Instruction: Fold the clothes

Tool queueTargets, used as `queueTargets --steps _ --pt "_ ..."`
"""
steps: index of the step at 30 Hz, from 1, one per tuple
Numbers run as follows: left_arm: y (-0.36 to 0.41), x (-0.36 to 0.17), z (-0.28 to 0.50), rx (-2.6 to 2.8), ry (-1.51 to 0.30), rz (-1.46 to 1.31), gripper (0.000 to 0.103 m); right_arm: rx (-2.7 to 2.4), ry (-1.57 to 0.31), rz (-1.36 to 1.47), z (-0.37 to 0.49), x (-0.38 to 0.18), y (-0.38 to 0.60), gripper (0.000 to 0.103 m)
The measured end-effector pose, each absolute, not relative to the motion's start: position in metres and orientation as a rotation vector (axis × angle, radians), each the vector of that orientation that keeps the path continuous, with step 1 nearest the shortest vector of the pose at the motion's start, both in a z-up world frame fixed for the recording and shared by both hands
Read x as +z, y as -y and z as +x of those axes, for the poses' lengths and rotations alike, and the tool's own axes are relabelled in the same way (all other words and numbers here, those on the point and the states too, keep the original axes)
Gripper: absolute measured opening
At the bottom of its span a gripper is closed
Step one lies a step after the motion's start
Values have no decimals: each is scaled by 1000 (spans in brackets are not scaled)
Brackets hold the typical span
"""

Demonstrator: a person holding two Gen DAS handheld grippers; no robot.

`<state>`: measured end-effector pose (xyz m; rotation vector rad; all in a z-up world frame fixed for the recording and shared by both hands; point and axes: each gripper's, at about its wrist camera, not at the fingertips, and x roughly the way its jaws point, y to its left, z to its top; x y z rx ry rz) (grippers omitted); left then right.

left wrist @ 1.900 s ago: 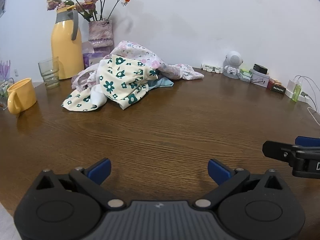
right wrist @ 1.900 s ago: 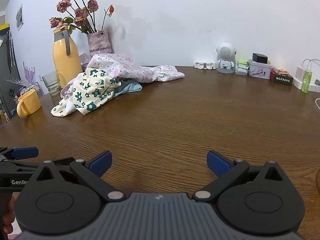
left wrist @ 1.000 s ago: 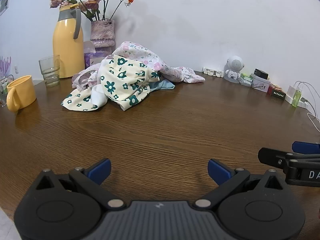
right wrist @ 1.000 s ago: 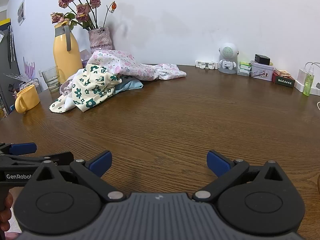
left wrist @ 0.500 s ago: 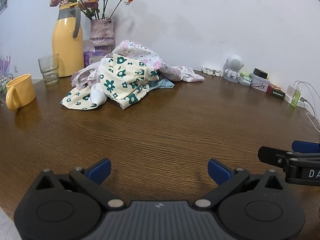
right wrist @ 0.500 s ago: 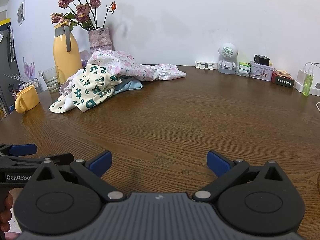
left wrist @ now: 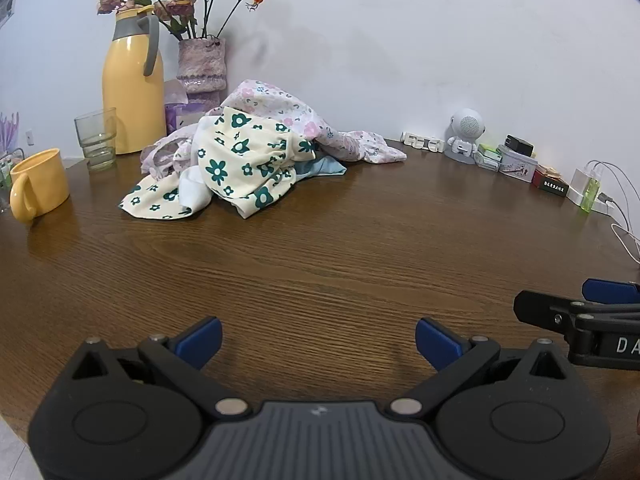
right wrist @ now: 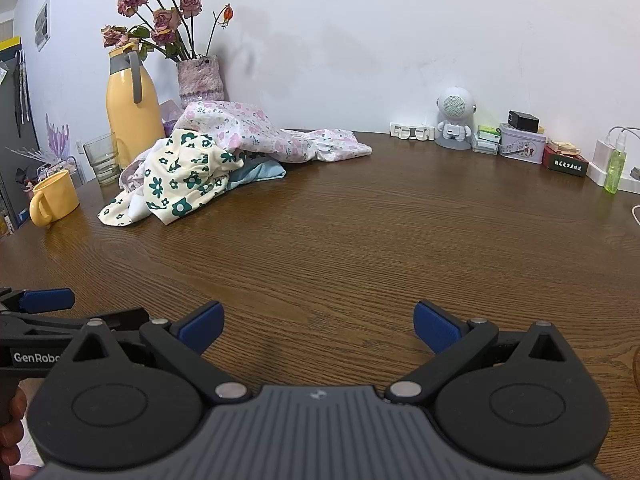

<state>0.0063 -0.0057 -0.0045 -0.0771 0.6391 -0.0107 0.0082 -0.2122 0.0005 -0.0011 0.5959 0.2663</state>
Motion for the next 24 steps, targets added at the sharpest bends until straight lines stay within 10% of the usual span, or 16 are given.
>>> queueTargets --steps 24 --pt "-9 -3 24 32 -641 -78 103 295 -637 -21 33 0 205 103"
